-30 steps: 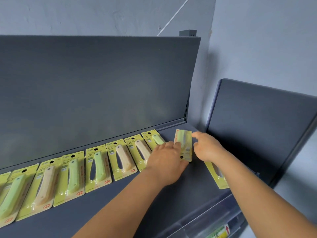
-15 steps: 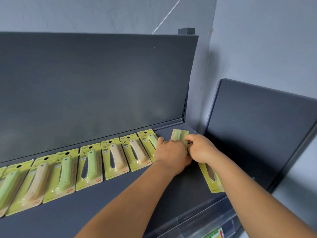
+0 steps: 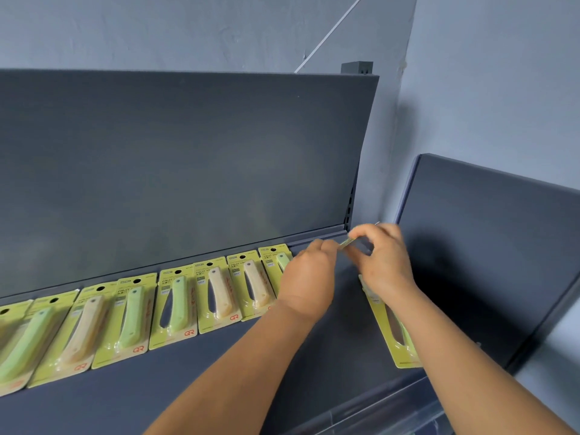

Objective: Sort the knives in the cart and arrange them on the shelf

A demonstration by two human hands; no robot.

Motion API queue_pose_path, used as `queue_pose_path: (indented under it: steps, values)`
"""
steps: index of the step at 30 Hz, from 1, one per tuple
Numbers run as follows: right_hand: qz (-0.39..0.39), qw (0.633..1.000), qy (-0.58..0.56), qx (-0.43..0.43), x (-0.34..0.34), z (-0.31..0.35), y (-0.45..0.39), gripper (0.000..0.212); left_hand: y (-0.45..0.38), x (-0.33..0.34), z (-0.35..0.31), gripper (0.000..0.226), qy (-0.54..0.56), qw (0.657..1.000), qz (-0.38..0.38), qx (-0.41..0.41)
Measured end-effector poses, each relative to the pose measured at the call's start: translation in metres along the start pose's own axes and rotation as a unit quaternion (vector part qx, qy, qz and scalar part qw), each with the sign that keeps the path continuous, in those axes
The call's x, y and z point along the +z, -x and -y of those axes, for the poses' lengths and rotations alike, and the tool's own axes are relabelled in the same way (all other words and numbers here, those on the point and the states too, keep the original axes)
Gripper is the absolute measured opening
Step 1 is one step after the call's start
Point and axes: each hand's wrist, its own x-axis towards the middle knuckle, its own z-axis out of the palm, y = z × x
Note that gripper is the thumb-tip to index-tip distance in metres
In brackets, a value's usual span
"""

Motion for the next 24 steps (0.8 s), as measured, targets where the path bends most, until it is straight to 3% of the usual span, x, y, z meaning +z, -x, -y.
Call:
queue_pose_path:
  steps: [3, 5, 8, 11, 13, 15, 19, 24]
  values:
    - [-0.036, 0.999, -0.014, 0.013, -0.006, 0.002, -0.004, 0.062, -0.003, -0.015, 0.015, 0.039, 0.078, 0.995, -0.052, -0.037]
    - [-0.015, 0.997, -0.065, 0.037, -0.012, 0.003, -0.006, 0.068, -0.003, -0.019, 0.028, 0.029, 0.121, 0.988, -0.089, -0.047]
    - [0.045, 0.979, -0.193, 0.05, -0.017, 0.01, -0.005, 0.052, -0.002, -0.022, 0.044, 0.022, 0.179, 0.973, -0.124, -0.071]
    - [0.008, 0.986, -0.167, 0.013, -0.013, 0.016, -0.003, 0.023, 0.001, -0.022, 0.052, 0.042, 0.154, 0.98, -0.092, -0.09]
    - [-0.049, 0.992, -0.112, -0.039, -0.01, 0.018, -0.003, 0.021, 0.008, -0.02, 0.055, 0.057, 0.105, 0.99, -0.037, -0.081]
    - [-0.056, 0.99, -0.06, -0.115, -0.002, 0.013, -0.003, 0.025, 0.015, -0.015, 0.057, 0.052, 0.021, 0.999, 0.029, -0.03]
    - [0.045, 0.986, 0.031, -0.159, 0.016, 0.007, 0.003, 0.032, 0.026, -0.001, 0.062, 0.05, -0.092, 0.984, 0.152, 0.008]
    - [0.234, 0.946, 0.181, -0.13, 0.018, 0.012, 0.008, 0.057, 0.027, 0.002, 0.066, 0.054, -0.097, 0.981, 0.164, 0.015]
